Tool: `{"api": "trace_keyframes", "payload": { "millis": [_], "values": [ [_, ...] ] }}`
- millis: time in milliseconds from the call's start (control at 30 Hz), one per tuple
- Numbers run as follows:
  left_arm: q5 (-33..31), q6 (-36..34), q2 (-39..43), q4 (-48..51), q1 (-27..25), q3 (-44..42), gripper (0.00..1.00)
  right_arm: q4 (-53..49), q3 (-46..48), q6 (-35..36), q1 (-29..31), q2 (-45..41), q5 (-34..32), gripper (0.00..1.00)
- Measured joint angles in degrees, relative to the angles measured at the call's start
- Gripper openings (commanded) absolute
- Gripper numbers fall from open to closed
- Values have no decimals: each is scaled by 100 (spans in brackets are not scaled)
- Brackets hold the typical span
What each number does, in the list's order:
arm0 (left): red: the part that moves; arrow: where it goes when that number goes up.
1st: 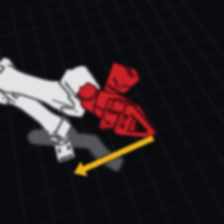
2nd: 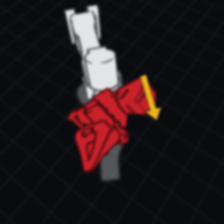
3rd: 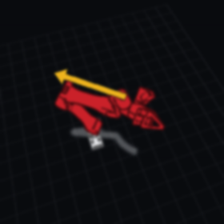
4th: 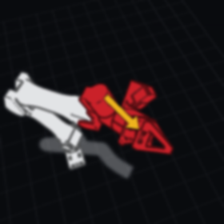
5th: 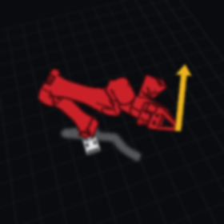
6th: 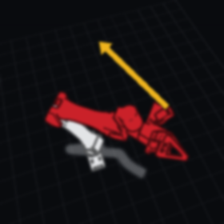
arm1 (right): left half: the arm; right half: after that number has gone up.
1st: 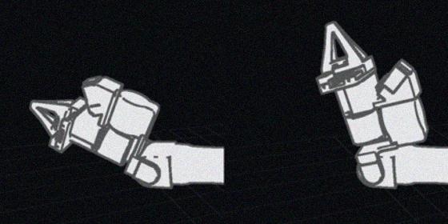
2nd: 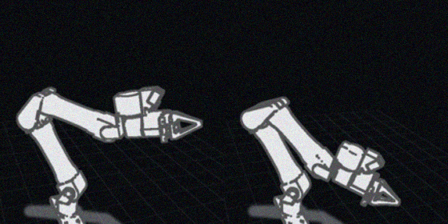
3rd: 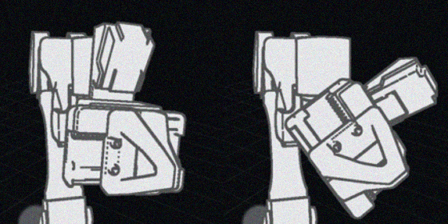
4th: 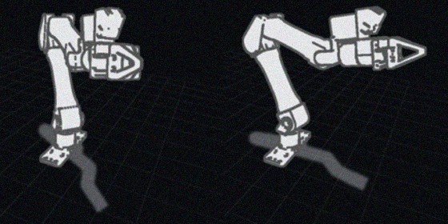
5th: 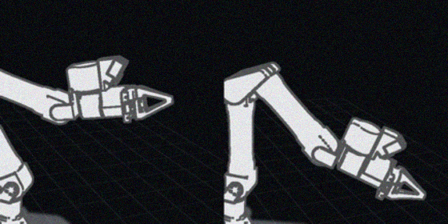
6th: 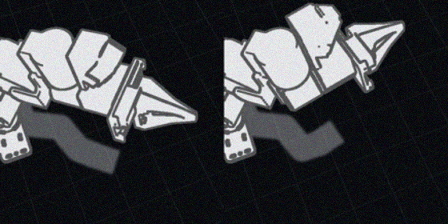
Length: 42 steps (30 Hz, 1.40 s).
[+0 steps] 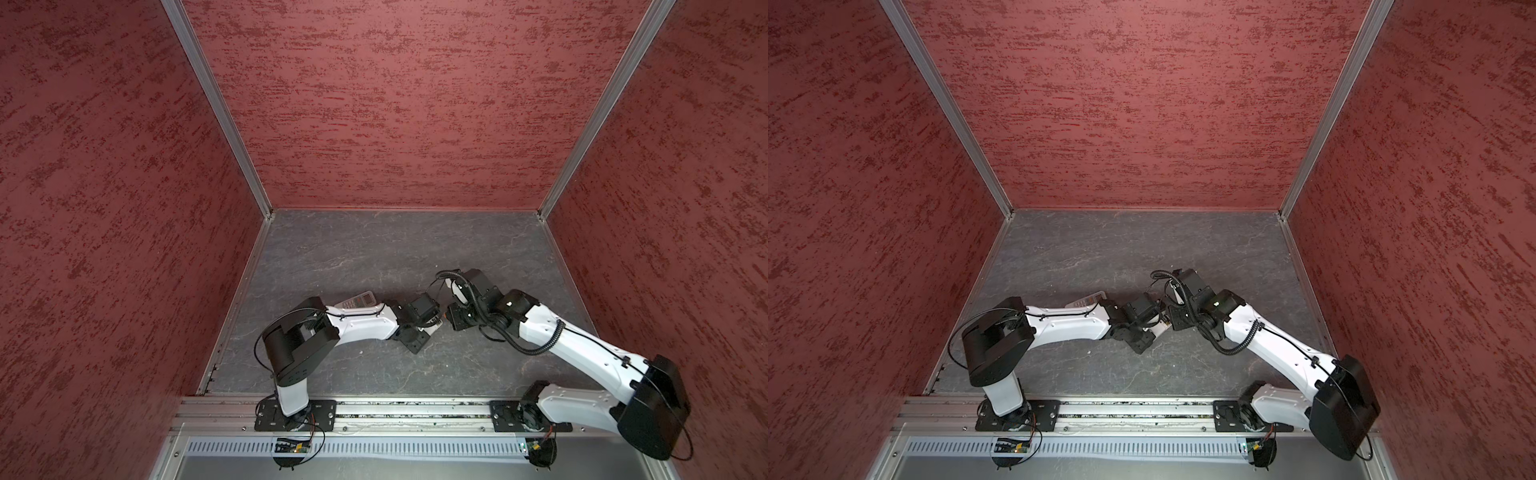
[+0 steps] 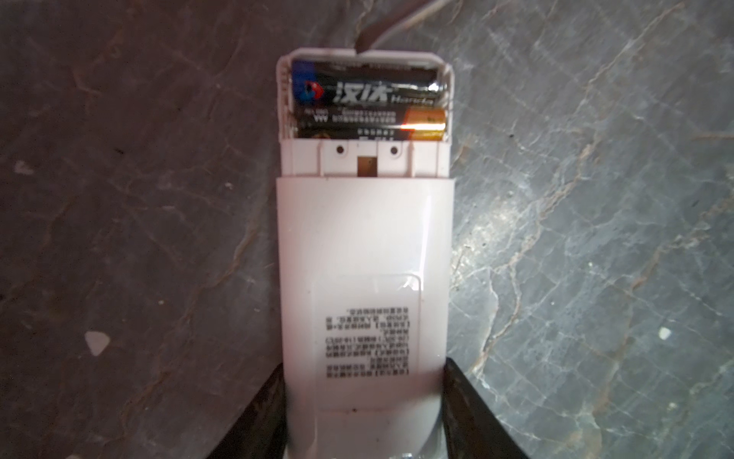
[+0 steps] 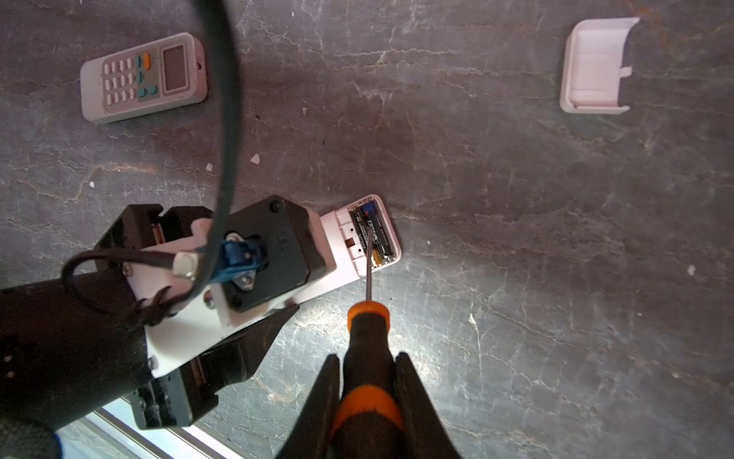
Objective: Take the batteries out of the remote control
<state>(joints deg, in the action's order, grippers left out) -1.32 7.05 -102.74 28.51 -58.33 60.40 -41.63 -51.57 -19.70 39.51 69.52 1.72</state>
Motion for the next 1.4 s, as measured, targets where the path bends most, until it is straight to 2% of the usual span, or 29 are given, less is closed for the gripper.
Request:
{"api": "trace_keyframes", "payload": {
  "millis": [400,1400],
  "values": [
    [122,-2,7,-4,66,-2,53,-472,2,-44,-2,-105,-42,0],
    [146,-4,31,-50,79,-42,52,-205,181,-39,-2,181,70,0]
  ]
}}
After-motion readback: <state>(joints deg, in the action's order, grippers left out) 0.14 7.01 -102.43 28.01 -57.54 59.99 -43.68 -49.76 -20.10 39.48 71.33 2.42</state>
